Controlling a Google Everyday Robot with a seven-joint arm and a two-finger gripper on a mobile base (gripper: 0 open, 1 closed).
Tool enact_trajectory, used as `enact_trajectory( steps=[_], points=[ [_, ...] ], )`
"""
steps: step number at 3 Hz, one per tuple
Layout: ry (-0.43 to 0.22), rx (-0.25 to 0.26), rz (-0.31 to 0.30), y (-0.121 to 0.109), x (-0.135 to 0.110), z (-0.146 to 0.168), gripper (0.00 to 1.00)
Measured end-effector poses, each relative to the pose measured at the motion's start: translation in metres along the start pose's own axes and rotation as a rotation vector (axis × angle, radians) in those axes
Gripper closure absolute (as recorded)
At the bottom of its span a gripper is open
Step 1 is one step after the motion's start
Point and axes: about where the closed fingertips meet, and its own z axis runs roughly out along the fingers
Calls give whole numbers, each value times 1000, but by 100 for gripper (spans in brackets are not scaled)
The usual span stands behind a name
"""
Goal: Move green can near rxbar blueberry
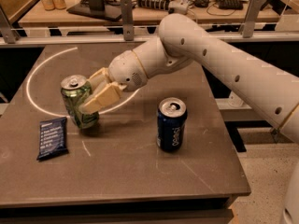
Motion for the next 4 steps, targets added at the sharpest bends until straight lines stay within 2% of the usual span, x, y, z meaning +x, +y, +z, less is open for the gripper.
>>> enact_trajectory(
  steps=[2,3,4],
  points=[
    [38,11,2,22,20,30,37],
    [43,16,1,23,22,30,14],
    [71,45,-4,22,24,17,0]
  ],
)
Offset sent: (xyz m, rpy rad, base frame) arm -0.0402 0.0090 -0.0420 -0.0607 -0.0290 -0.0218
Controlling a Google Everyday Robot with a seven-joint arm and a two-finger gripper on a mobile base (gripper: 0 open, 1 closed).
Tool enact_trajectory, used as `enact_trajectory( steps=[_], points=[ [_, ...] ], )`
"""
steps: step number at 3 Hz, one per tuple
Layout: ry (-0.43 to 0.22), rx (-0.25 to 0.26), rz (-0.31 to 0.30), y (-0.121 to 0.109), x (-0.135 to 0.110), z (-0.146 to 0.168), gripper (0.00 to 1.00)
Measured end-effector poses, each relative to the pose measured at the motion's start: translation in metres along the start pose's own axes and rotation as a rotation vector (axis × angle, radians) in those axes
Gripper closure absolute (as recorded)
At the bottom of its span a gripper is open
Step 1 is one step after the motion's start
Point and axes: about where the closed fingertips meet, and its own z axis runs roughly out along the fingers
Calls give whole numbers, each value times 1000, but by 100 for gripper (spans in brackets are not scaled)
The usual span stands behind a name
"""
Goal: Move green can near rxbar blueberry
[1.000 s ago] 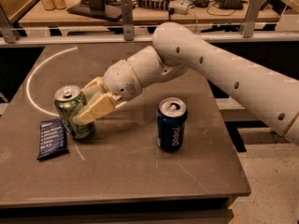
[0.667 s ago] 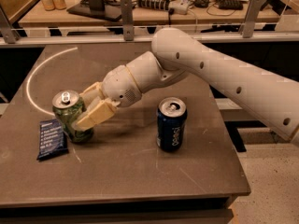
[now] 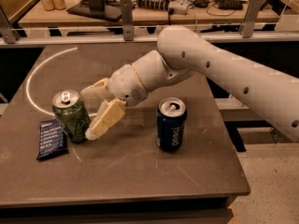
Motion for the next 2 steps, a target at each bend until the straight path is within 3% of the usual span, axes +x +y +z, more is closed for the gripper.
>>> enact_trajectory(
  steps=[1,2],
  points=[
    [72,63,-3,-13,2,-35,0],
    [177,238,18,-33,2,-93,0]
  ],
)
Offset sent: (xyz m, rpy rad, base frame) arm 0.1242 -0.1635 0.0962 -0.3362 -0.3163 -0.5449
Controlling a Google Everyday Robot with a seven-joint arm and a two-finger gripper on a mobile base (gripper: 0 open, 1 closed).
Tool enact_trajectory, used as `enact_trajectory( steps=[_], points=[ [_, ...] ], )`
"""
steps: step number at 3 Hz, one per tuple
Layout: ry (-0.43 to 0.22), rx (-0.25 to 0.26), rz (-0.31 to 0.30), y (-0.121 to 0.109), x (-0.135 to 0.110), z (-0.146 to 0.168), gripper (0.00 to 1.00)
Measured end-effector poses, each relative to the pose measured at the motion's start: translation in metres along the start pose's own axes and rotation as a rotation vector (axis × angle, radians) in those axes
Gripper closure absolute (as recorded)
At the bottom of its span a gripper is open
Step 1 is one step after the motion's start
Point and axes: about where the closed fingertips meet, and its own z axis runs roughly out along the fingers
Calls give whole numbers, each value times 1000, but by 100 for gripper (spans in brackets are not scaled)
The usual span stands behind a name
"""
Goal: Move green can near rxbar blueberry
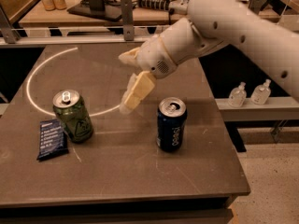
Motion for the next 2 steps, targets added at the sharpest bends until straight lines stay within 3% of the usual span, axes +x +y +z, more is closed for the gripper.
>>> enact_trajectory(
  steps=[1,2],
  points=[
    [60,242,77,-17,-3,-54,0],
    [28,328,86,-34,-15,-60,0]
  ],
)
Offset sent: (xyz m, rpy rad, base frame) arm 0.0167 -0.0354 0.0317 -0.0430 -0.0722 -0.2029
